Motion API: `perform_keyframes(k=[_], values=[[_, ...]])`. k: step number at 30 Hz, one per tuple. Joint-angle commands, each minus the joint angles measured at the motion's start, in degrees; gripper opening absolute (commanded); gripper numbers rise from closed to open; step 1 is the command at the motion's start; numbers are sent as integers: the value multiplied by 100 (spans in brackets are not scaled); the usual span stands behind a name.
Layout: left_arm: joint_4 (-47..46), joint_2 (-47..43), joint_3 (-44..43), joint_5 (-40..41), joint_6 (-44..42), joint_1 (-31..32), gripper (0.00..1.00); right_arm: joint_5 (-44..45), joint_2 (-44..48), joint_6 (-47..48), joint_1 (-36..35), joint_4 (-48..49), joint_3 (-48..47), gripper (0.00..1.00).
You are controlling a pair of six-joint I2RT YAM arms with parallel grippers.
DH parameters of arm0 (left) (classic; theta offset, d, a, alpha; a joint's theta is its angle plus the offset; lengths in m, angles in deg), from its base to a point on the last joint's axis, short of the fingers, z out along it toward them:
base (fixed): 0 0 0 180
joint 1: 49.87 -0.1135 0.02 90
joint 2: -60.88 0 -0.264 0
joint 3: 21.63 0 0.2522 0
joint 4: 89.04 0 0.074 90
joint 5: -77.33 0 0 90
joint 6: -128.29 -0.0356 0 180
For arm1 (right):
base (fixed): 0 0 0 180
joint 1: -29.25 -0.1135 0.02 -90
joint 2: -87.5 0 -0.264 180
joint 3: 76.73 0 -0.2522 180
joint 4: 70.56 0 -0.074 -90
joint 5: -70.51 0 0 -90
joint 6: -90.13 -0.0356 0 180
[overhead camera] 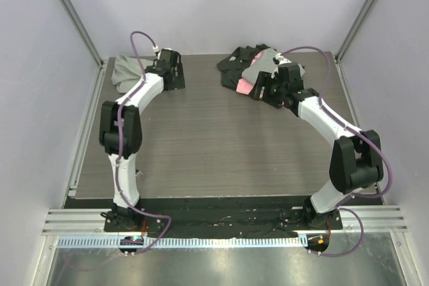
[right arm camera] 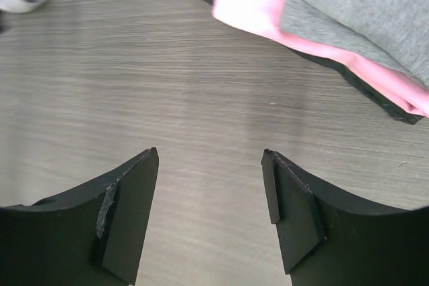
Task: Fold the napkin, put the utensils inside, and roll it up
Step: Move the napkin to the centre of the board
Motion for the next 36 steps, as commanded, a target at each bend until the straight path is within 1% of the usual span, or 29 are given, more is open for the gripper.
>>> perform_keyframes(k=[1, 5, 9, 11, 14, 18, 21, 26, 27, 29, 30, 32, 33, 35, 36], values=[[453, 828, -1065, 530, -253, -19, 92, -420, 570, -91, -20, 1, 232, 72], [550, 1375, -1716, 723, -394, -46, 90, -570, 826, -144, -11, -69, 312, 73], [664, 1788, -2077, 723, -429, -221, 89, -562, 914, -144, -20, -113, 347, 73], [813, 2016, -2279, 688, -429, -292, 87, -553, 923, -144, -11, -131, 347, 73], [726, 2097, -2298, 557, -508, -345, 84, -553, 897, -144, -11, -149, 329, 73], [524, 2193, -2297, 425, -675, -371, 84, -614, 817, -162, -11, -149, 268, 73], [724, 2395, -2621, 302, -588, -476, 84, -658, 782, -179, -11, -149, 241, 73], [787, 2554, -2886, -85, -579, -617, 84, -675, 765, -197, -11, -131, 241, 73], [814, 2624, -2999, -120, -579, -626, 82, -667, 756, -188, -11, -131, 233, 73], [937, 2694, -3106, -155, -544, -643, 78, -667, 738, -206, -20, -122, 224, 73], [980, 2729, -3184, -173, -552, -652, 70, -667, 721, -215, -11, -122, 215, 73], [1025, 2765, -3229, -234, -526, -687, 62, -676, 721, -215, -11, -114, 206, 73], [1042, 2774, -3273, -287, -517, -696, 52, -676, 712, -223, -20, -122, 206, 73], [1086, 2800, -3308, -349, -526, -705, 45, -676, 729, -206, -11, -122, 206, 73], [1095, 2817, -3334, -401, -535, -705, 35, -667, 729, -206, -11, -122, 215, 73]])
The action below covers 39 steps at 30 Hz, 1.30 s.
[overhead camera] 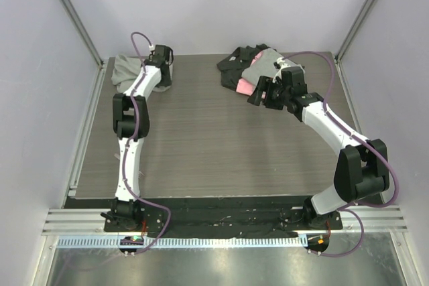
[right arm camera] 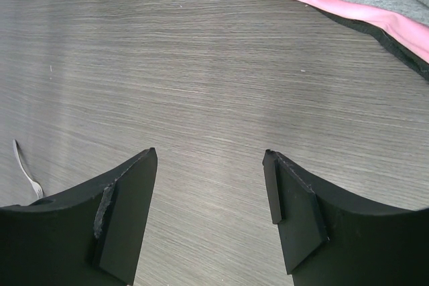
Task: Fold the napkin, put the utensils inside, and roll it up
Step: Move the napkin to the centre of the board
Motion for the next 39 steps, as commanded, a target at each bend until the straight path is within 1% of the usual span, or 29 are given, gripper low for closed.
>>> perform_keyframes(k=[1, 2, 3, 4, 5, 7, 8, 9, 11, 12, 13, 14, 15, 18, 19, 20, 22, 23, 26, 27, 28, 29, 30, 31, 32, 33, 35, 37, 39], values=[[177, 79, -266, -251, -47, -49, 29, -72, 67, -46, -9, 116, -161, 73], [212, 70, -257, -294, -65, -49, 23, -72, 76, -46, -9, 116, -152, 73], [230, 61, -205, -330, -65, -49, 10, -72, 76, -38, -9, 116, -143, 73], [230, 27, -135, -321, -56, -49, 2, -72, 85, -55, -9, 107, -135, 73], [212, -113, -47, -260, -30, -32, 0, -72, 120, -55, -9, 99, -126, 73], [-76, -429, 645, -84, 40, 82, 0, -37, 137, -72, -18, 90, -82, 73], [-356, -875, 1336, -58, 66, 126, 0, 6, 155, -81, -9, 98, -38, 73], [-707, -1079, 1647, -75, 162, 196, 0, 24, 164, -73, -9, 98, -20, 73], [-895, -1466, 2140, -119, 268, 416, 0, 42, 190, -90, -27, 98, 50, 73], [-1026, -1825, 2586, -137, 443, 495, 0, 59, 234, -99, -35, 98, 68, 73], [-1140, -2046, 2852, -163, 506, 713, 0, 112, 252, -108, -53, 98, 94, 73], [-1254, -2431, 3402, -172, 593, 837, 0, 138, 261, -134, -79, 98, 164, 73], [-1595, -2661, 3712, -181, 751, 952, 0, 165, 295, -152, -97, 107, 199, 73], [-2036, -3398, 4934, -338, 1103, 1549, 0, 235, 374, -178, -132, 133, 401, 72], [-2281, -3558, 5216, -365, 1408, 1707, 0, 261, 401, -169, -150, 160, 471, 73], [-2406, -3734, 5767, -452, 1533, 2074, 0, 323, 436, -178, -176, 203, 620, 72], [-2791, -4200, 6271, -427, 1945, 2497, 0, 384, 550, -187, -229, 239, 788, 72], [-2898, -4314, 6673, -453, 2087, 3022, 0, 446, 585, -204, -264, 283, 945, 72], [-3189, -4518, 7019, -514, 2482, 3807, 0, 595, 744, -283, -308, 353, 1236, 72], [-3180, -4509, 7012, -593, 2553, 4244, 0, 613, 779, -327, -317, 362, 1298, 72], [-3180, -4492, 7003, -646, 2598, 4397, 0, 631, 858, -336, -325, 362, 1376, 72], [-3093, -4517, 6959, -690, 2659, 4511, 3, 648, 902, -345, -325, 353, 1412, 72], [-3040, -4570, 6959, -690, 2703, 4660, 13, 648, 937, -371, -334, 353, 1439, 72], [-2987, -4788, 7046, -690, 2721, 4679, 27, 648, 981, -380, -334, 336, 1474, 72], [-2935, -4938, 7116, -682, 2721, 4688, 59, 648, 1094, -389, -334, 318, 1500, 72], [-2891, -5096, 7195, -603, 2686, 4688, 69, 657, 1130, -389, -326, 309, 1500, 72], [-2707, -5692, 7406, -489, 2433, 4688, 83, 675, 1218, -380, -334, 309, 1535, 72], [-2435, -6089, 7512, -183, 2230, 4688, 88, 710, 1227, -354, -334, 309, 1544, 72], [-2031, -6485, 7600, 222, 2028, 4688, 89, 710, 1166, -354, -343, 318, 1535, 72]])
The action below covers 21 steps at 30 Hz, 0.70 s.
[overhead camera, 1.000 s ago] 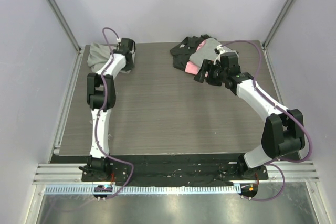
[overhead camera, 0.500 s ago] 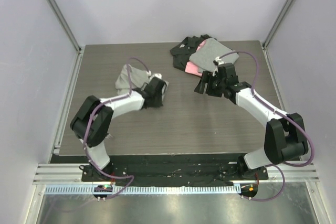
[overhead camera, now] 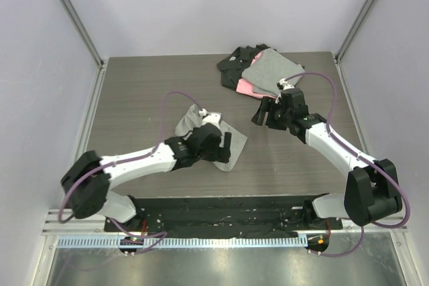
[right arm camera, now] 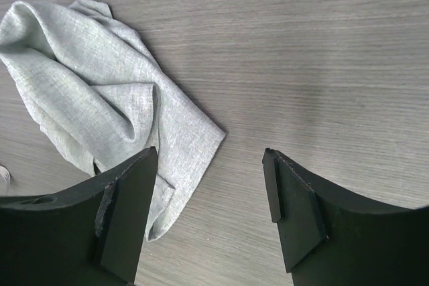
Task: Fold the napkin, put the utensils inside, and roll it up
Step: Move the napkin to the centre of the board
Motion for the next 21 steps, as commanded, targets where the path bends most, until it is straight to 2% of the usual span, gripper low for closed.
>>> perform_keyframes(k=[1, 3, 4, 10, 12, 21], values=[[604, -884, 136, 1097, -399, -44, 88, 118, 106, -57, -48, 242, -23, 72], [1200, -815, 67, 1336, -426, -44, 84, 109, 53, -83, -66, 277, -41, 72], [1377, -727, -3, 1441, -409, -44, 78, 91, 36, -83, -83, 286, -49, 72], [1748, -296, 5, 1802, -285, -44, 65, 91, 62, -83, -136, 303, -32, 72], [1696, -261, 13, 1969, -312, -44, 63, 109, 97, -83, -136, 286, -6, 72], [1125, 301, -39, 1741, -593, -44, 56, 135, 150, -65, -136, 250, 65, 72]])
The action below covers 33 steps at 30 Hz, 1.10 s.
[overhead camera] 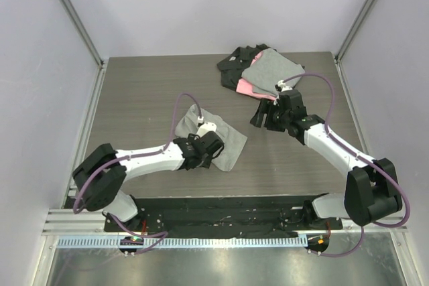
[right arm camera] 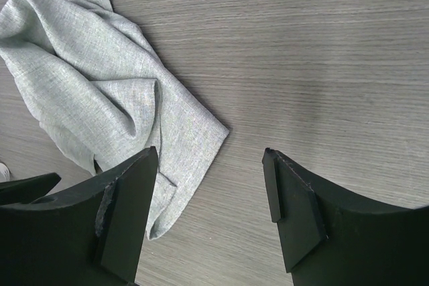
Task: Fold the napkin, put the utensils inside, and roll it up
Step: Move the napkin to the centre of the board
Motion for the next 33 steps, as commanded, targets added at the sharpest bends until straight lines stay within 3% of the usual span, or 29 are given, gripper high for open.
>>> perform_keyframes(k=[1, 23, 28, 33], values=[[-331, 310, -124, 185, -160, -20, 55, 98, 150, -9, -29, 163, 23, 72], [-982, 855, 60, 132, -169, -292, 49, 45, 247, 70, -283, 84, 120, 70], [-991, 882, 174, 1, -46, -371, 36, 247, 10, 18, -757, 101, 41, 69], [-929, 777, 332, -8, 68, -380, 15, 431, -526, -44, -1320, 198, -99, 68]])
